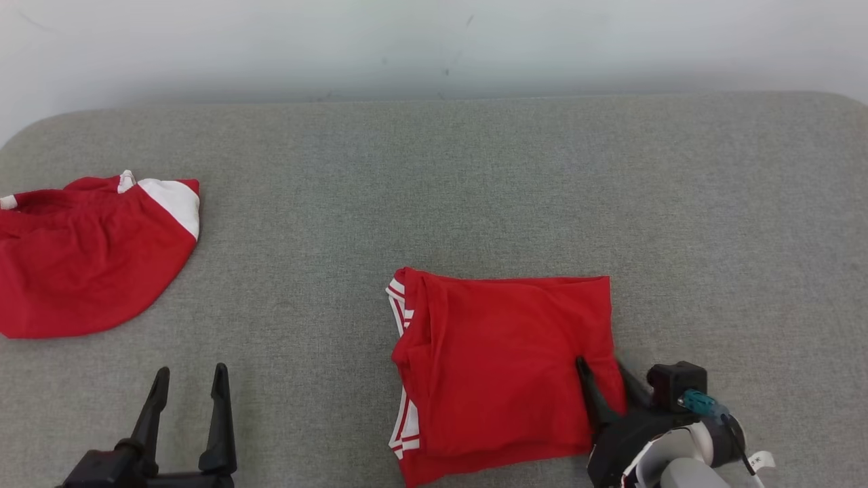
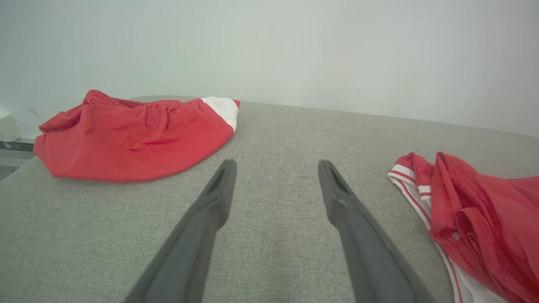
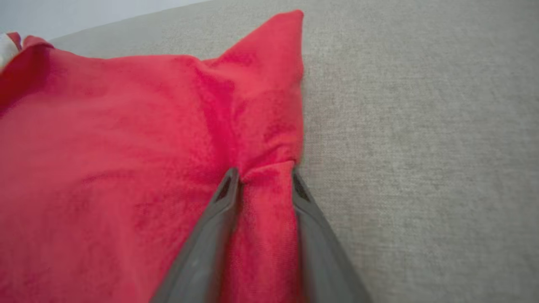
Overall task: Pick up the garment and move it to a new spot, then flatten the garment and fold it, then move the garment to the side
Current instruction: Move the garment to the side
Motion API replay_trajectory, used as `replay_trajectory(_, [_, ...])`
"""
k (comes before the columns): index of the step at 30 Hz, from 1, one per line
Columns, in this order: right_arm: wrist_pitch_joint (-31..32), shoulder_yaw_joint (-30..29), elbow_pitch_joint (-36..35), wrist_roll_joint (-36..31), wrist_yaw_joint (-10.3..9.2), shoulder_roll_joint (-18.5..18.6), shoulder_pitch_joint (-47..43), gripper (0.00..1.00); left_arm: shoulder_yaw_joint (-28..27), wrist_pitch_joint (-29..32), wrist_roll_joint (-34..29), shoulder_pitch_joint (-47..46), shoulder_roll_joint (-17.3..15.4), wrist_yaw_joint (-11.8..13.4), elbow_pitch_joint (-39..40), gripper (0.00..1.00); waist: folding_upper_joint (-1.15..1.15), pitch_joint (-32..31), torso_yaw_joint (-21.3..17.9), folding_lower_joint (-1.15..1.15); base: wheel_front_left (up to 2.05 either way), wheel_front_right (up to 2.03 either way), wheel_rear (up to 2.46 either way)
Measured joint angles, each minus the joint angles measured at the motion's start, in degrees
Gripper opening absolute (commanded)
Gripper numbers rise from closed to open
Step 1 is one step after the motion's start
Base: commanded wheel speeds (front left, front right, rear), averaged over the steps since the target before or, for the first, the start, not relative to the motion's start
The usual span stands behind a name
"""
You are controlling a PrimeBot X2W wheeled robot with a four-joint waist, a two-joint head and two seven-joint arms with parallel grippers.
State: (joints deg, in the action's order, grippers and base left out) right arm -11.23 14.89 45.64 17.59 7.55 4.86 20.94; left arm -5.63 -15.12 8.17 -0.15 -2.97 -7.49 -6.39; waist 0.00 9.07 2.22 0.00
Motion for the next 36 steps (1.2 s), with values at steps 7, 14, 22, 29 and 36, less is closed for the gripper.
replay_trajectory(7, [-1.2,3.4,2.2,1.2,0.01,0.3,5.3,0.0,-0.3,0.0,1.0,-1.4,0.1,0.0,-0.8,1.0,0.0,0.8,-0.3,0.0,0.0,0.0,0.0])
replay_trajectory(14, [0.0,6.1,2.3,1.9,0.01,4.1,14.8,0.0,-0.5,0.0,1.6,-3.1,0.1,0.0,-0.3,1.0,0.0,3.5,-1.0,0.01,0.0,0.0,0.0])
replay_trajectory(22, [1.9,7.0,0.8,1.9,0.01,12.7,25.3,0.0,-1.9,0.0,1.5,-6.8,-0.2,0.0,2.9,1.0,0.01,9.9,-2.4,0.01,0.0,0.0,0.0])
replay_trajectory(29, [3.8,5.4,-3.0,2.9,0.01,22.0,34.0,0.0,-4.1,0.0,1.4,-11.7,-3.3,0.0,7.5,1.0,0.01,18.1,-5.9,0.02,0.0,0.0,0.0])
replay_trajectory(36, [6.3,6.5,-5.2,3.9,0.01,29.5,37.1,0.0,-2.6,0.0,1.1,-12.6,-6.3,0.0,10.0,1.0,0.01,23.2,-10.8,0.01,0.0,0.0,0.0])
